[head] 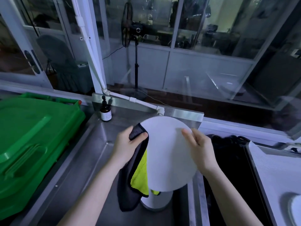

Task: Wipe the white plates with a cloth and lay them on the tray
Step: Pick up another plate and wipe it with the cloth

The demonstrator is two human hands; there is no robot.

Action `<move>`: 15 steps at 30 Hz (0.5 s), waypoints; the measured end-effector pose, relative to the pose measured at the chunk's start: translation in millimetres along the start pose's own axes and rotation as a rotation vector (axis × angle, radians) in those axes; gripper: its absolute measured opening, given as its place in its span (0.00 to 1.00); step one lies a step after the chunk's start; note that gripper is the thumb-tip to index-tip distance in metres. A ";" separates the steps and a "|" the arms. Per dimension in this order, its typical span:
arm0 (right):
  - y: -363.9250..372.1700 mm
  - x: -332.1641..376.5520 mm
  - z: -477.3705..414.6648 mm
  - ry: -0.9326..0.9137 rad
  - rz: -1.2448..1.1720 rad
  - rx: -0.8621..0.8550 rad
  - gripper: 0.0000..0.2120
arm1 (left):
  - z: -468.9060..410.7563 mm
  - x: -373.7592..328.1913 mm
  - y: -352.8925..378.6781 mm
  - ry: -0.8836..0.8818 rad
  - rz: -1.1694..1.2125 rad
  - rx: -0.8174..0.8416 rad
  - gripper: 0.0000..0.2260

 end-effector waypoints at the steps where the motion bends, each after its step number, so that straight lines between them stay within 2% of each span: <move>1: 3.8 6.3 0.3 -0.049 0.060 0.054 0.22 | -3.2 -3.7 1.9 0.026 -0.049 0.058 0.07; 3: 14.8 21.6 0.8 -0.171 0.223 0.196 0.20 | -8.0 -14.8 12.8 0.108 -0.186 0.236 0.13; 5: 24.0 31.5 3.3 -0.270 0.315 0.293 0.16 | -7.3 -21.8 26.2 0.148 -0.278 0.402 0.11; 6: 24.0 31.7 3.3 -0.279 0.309 0.304 0.16 | -6.4 -23.1 29.3 0.142 -0.278 0.425 0.13; 8: 14.6 26.8 0.9 -0.221 0.248 0.232 0.21 | -5.9 -21.6 24.7 0.114 -0.229 0.334 0.22; 9: 6.9 22.1 0.3 -0.172 0.190 0.155 0.23 | -4.8 -17.9 18.4 0.087 -0.175 0.234 0.21; 11: -4.5 7.3 2.1 -0.066 0.050 -0.004 0.24 | 0.7 -4.9 6.5 0.008 -0.014 0.035 0.08; 12: -6.0 1.0 3.7 -0.020 0.001 -0.051 0.24 | 3.9 -0.4 4.9 -0.027 0.049 -0.004 0.02; 14: -2.9 -2.7 6.7 -0.010 0.008 -0.047 0.23 | 5.7 5.1 4.3 -0.052 0.064 0.002 0.01; 15: -0.3 -0.9 6.8 -0.041 0.046 -0.011 0.23 | 4.7 6.1 4.0 -0.054 0.032 0.025 0.04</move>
Point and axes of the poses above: each hand's wrist, its own z-axis away from the middle knuckle, its own y-axis out of the palm, x = y × z, the point moved 6 cm from there along -z, towards the middle knuckle, and after that the axes turned 6 degrees about x, right-handed, at the moved point
